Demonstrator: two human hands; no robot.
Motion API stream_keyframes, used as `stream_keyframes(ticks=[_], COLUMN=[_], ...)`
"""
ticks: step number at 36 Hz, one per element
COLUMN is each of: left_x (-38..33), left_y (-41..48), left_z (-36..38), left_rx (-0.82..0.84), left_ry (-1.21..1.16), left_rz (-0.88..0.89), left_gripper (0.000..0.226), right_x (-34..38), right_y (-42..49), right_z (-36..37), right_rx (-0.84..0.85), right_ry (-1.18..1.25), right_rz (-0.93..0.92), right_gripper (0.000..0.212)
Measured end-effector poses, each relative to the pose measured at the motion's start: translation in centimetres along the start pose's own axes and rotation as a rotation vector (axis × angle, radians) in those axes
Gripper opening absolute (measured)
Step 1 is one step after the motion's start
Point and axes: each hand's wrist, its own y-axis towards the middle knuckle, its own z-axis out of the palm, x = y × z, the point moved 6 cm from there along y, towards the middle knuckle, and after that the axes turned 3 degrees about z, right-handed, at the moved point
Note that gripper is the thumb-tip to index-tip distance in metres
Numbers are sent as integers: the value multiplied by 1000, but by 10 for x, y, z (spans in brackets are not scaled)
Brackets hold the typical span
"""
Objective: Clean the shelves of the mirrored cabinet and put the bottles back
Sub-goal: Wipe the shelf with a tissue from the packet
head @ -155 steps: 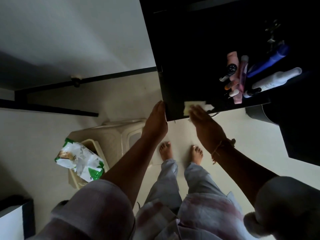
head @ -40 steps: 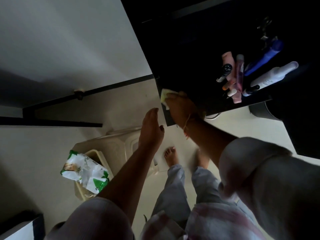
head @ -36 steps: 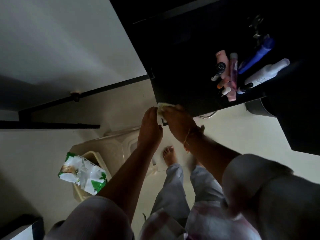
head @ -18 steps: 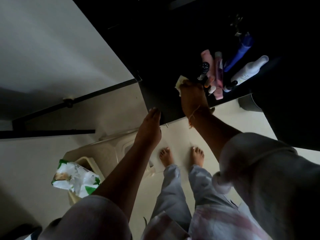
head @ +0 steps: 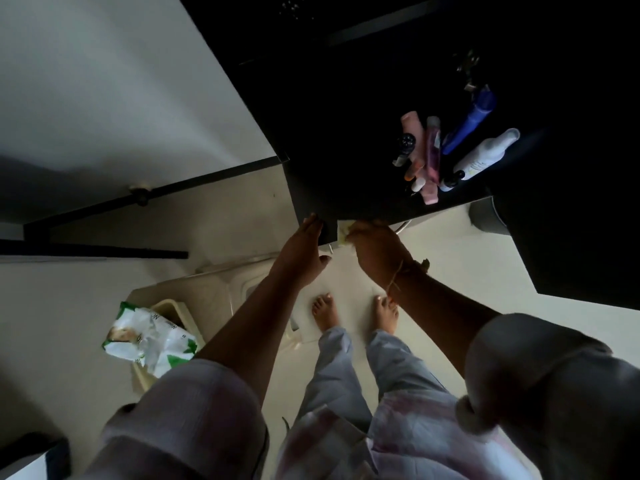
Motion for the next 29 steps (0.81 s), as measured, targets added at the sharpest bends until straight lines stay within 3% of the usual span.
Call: stream_keyframes(ticks=[4,11,15,20,23,26,29], left_x=[1,30,56,104,141,185,233], left_y=[-16,-55,-82,-124,-158,-196,-235], left_z=[-4,-3,-17,-35,-40,-37,-22], left_rx=[-107,-236,-364,-511,-636,-661,-698], left_ry=[-171,-802,-1007,-875,-769,-588,-578], left_rz=[-29,-184,-302,-420,-497,-676,-864], left_gripper=[74,45,44,26,12,24,35], right_x=[7,44,84,145,181,209,229], right_y=[-4,-3,-1,4,8,6,0], right_z=[-6,1,23,42,55,70,83], right_rx=[71,183,368,538,538,562,604], right_ry=[259,825,1110,1028,859,668,369], right_rz=[125,387,482,336,203,66,-74], right_gripper=[23,13,19,20,18,19,26])
